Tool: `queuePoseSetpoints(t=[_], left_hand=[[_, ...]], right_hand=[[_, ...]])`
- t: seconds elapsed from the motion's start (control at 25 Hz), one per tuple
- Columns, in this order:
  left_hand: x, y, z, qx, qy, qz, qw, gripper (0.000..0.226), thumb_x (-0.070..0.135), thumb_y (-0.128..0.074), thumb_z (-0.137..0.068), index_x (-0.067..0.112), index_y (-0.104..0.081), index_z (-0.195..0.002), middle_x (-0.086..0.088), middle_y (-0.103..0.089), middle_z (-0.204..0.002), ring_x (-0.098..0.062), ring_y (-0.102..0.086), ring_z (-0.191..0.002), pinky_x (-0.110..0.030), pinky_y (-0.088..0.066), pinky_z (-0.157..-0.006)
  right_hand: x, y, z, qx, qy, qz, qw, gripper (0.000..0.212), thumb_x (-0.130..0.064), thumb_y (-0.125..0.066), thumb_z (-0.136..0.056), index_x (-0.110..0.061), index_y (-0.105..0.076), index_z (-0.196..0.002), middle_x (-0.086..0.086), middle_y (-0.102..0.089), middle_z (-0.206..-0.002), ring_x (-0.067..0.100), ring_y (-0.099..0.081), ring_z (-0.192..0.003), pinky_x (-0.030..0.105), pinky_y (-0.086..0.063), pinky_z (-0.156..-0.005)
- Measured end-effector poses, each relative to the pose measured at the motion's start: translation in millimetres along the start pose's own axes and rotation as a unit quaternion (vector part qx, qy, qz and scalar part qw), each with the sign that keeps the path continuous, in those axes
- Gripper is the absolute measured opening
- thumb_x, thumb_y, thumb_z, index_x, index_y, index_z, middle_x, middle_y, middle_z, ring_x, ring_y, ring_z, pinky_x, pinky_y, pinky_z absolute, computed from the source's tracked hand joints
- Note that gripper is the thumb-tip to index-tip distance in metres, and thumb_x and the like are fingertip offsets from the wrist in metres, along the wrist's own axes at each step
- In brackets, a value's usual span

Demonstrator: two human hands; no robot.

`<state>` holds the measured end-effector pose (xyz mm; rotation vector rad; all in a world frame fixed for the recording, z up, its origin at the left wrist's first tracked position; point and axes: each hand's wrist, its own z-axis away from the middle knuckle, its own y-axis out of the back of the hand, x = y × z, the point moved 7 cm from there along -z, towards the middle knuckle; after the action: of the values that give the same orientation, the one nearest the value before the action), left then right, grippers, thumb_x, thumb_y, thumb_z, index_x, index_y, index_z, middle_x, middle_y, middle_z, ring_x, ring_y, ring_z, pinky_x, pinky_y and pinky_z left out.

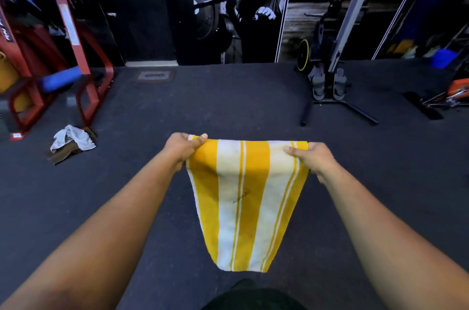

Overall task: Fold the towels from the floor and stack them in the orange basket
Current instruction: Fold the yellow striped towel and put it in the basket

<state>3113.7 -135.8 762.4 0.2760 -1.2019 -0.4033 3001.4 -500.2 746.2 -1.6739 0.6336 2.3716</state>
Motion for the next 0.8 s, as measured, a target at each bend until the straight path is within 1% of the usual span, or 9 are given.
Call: queuePoseSetpoints(t=[0.12,0.2,0.28,0.4,0.52,0.56,0.64,0.72,0.8], left_hand=[[16.6,-2.5,-0.9,-0.053,-0.026,-0.018,0.998,0.056,0.052,-0.063,-0.095,0.010,-0.059,-0.132,-0.014,-0.065,-0.128,-0.032,-0.062,-0.117,-0.049,-0.052,-0.102],[21.6,-7.6,4.0,-0.143,-0.044,0.103,0.983,0.030,0.027,-0.063,-0.101,0.012,-0.061,-0.126,-0.012,-0.072,-0.121,-0.028,-0.069,-0.111,-0.048,-0.055,-0.100],[22.6,-7.5,10.0,-0.187,-0.090,0.123,0.971,0.031,0.002,-0.061,-0.099,0.012,-0.060,-0.128,-0.008,-0.075,-0.113,-0.024,-0.071,-0.107,-0.045,-0.058,-0.096],[22.2,2.9,1.3,-0.085,-0.118,0.024,0.989,0.036,0.002,-0.071,-0.093,0.009,-0.064,-0.128,-0.007,-0.073,-0.115,-0.024,-0.069,-0.108,-0.046,-0.056,-0.101],[40.1,17.6,-3.2,0.038,-0.136,-0.054,0.989,0.018,0.021,-0.071,-0.097,0.012,-0.068,-0.111,-0.009,-0.073,-0.107,-0.026,-0.069,-0.095,-0.045,-0.060,-0.086],[47.1,20.2,-3.4,0.076,-0.147,-0.133,0.977,0.019,0.030,-0.065,-0.100,0.013,-0.065,-0.108,-0.008,-0.071,-0.104,-0.027,-0.065,-0.091,-0.043,-0.057,-0.077],[54.0,18.7,0.1,0.122,-0.131,-0.264,0.948,0.029,0.038,-0.051,-0.106,0.011,-0.058,-0.111,-0.009,-0.063,-0.101,-0.026,-0.057,-0.083,-0.037,-0.045,-0.066],[52.5,10.6,1.5,0.098,-0.095,-0.170,0.976,0.031,0.036,-0.050,-0.107,0.007,-0.059,-0.114,-0.011,-0.060,-0.093,-0.023,-0.054,-0.072,-0.032,-0.041,-0.058],[45.9,-2.8,0.8,-0.003,-0.052,0.098,0.994,0.022,0.028,-0.058,-0.105,0.008,-0.064,-0.114,-0.010,-0.065,-0.092,-0.020,-0.060,-0.073,-0.032,-0.051,-0.065]], right_hand=[[-4.9,2.8,-5.5,-0.036,-0.012,-0.026,0.999,0.032,-0.027,-0.081,-0.087,-0.004,-0.072,-0.108,0.008,-0.076,-0.089,0.020,-0.070,-0.077,0.037,-0.055,-0.079],[-8.0,2.6,-0.7,-0.113,0.015,-0.112,0.987,0.036,-0.012,-0.076,-0.090,-0.011,-0.065,-0.124,0.009,-0.076,-0.106,0.023,-0.072,-0.095,0.043,-0.054,-0.091],[-7.9,5.8,3.5,-0.125,0.063,-0.128,0.982,0.045,0.003,-0.072,-0.089,-0.017,-0.060,-0.127,0.010,-0.073,-0.114,0.025,-0.070,-0.104,0.045,-0.055,-0.090],[-17.0,14.3,-0.4,-0.030,0.141,0.018,0.989,0.026,0.001,-0.071,-0.090,-0.018,-0.070,-0.109,0.007,-0.076,-0.105,0.024,-0.071,-0.098,0.042,-0.058,-0.087],[-52.9,27.6,8.1,0.140,0.225,0.164,0.950,0.005,-0.020,-0.070,-0.094,-0.019,-0.072,-0.098,-0.003,-0.073,-0.089,0.022,-0.067,-0.085,0.034,-0.049,-0.073],[-62.7,27.7,14.5,0.183,0.242,0.207,0.930,0.009,-0.026,-0.065,-0.097,-0.018,-0.068,-0.099,-0.003,-0.069,-0.086,0.022,-0.062,-0.081,0.034,-0.046,-0.070],[-63.4,18.0,14.3,0.184,0.214,0.264,0.922,0.020,-0.033,-0.054,-0.103,-0.014,-0.058,-0.098,0.002,-0.063,-0.087,0.024,-0.053,-0.078,0.038,-0.042,-0.067],[-46.0,15.2,-0.7,0.142,0.132,0.220,0.956,0.026,-0.036,-0.051,-0.105,-0.012,-0.056,-0.097,0.007,-0.061,-0.091,0.024,-0.053,-0.080,0.038,-0.042,-0.068],[-31.3,18.4,-9.5,0.076,0.044,0.054,0.995,0.027,-0.045,-0.060,-0.098,-0.018,-0.059,-0.100,0.010,-0.060,-0.093,0.019,-0.053,-0.077,0.034,-0.043,-0.072]])
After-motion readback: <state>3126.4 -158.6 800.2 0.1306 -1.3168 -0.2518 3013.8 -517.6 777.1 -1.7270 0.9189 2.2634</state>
